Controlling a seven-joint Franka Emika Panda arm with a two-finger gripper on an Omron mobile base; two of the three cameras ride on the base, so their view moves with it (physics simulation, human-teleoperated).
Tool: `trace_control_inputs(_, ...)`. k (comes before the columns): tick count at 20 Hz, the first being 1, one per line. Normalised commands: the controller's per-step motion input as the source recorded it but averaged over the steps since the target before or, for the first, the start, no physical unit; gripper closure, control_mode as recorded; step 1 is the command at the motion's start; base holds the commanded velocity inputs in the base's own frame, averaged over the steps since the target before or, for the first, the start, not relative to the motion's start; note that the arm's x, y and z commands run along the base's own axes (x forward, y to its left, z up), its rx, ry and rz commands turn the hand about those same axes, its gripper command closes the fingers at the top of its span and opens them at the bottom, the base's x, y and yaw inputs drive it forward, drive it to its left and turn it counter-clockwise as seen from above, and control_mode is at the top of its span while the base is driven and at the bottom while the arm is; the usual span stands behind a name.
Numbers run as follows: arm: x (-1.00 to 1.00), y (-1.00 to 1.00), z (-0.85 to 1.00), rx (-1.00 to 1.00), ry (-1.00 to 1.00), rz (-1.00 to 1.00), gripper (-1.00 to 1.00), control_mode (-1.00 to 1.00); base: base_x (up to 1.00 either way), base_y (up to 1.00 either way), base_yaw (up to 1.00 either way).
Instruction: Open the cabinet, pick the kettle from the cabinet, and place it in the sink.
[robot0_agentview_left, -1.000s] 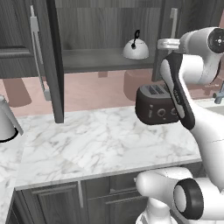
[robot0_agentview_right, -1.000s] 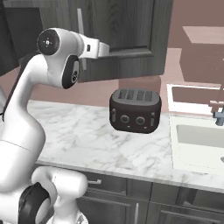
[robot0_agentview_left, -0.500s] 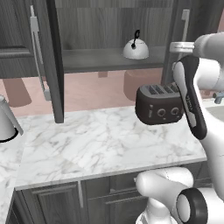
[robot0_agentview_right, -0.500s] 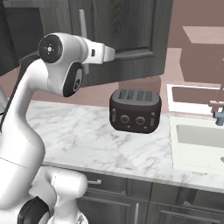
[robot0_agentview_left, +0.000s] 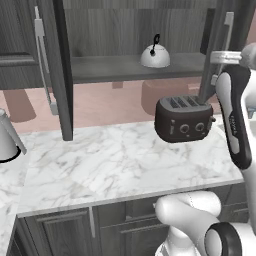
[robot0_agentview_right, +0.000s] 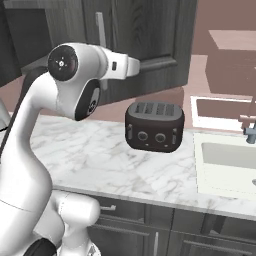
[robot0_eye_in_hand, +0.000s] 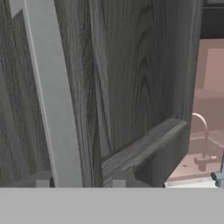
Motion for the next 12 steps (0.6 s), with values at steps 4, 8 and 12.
trace_control_inputs(4,-0.39,-0.53,0.07,0.00,0.00,0.00,1.00,-1.00,0.00,0.00,0.00)
trace_control_inputs(8,-0.36,-0.49,0.04,0.00,0.00,0.00,1.00,-1.00,0.00,0.00,0.00)
trace_control_inputs(12,-0.34,-0.50,0.04,0.00,0.00,0.00,1.00,-1.00,0.00,0.00,0.00)
